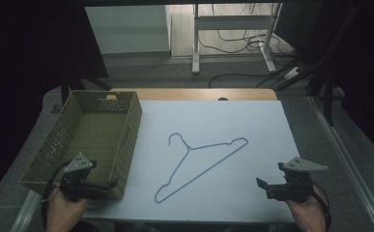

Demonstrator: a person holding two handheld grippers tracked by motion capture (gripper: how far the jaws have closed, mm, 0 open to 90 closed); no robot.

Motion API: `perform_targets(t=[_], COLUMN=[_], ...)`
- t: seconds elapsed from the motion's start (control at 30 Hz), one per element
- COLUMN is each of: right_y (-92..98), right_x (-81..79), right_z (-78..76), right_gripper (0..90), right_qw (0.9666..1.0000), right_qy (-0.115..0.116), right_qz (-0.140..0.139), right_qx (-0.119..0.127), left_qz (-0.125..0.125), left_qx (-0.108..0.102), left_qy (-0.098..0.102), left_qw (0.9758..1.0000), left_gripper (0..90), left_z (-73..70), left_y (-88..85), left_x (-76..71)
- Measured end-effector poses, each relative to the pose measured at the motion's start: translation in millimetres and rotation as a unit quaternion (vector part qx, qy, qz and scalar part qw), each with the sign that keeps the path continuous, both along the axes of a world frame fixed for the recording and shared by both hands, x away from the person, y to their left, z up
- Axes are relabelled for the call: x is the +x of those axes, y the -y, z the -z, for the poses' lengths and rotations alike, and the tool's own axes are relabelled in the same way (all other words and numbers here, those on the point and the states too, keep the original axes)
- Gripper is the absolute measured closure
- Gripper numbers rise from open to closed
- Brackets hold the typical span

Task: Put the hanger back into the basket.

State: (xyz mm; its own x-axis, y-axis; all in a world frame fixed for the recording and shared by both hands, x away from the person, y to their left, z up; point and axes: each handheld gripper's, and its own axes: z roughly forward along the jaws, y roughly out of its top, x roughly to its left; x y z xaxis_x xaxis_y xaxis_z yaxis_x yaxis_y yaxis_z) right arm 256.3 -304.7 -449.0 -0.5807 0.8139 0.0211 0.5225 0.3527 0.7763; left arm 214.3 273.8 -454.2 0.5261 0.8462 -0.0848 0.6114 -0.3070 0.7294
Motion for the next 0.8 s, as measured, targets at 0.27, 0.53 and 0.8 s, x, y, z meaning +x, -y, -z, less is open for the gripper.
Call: perform_targets(t=[0.27, 0.53, 0.8], right_y=[-2.5, -3.0, -3.3], right_x=[1.1, 0.6, 0.4], right_z=[3.1, 3.0, 2.1], right_gripper=[2.7, 2.7, 2.7], right_qw=[1.0000, 1.0000, 0.9999], right_qy=[-0.004, 0.002, 0.007], right_qz=[-0.003, -0.002, -0.003], right_qx=[-0.002, -0.007, -0.010], left_qz=[-0.005, 0.004, 0.016], left_qx=[0.007, 0.004, -0.020], left_qy=[0.005, 0.009, 0.010], left_qw=[1.0000, 0.9999, 0.9996], left_gripper=[0.5, 0.2, 1.7], left_z=[-1.2, -2.7, -11.4], left_y=[1.2, 4.2, 10.2], left_x=[-0.2, 1.1, 4.0])
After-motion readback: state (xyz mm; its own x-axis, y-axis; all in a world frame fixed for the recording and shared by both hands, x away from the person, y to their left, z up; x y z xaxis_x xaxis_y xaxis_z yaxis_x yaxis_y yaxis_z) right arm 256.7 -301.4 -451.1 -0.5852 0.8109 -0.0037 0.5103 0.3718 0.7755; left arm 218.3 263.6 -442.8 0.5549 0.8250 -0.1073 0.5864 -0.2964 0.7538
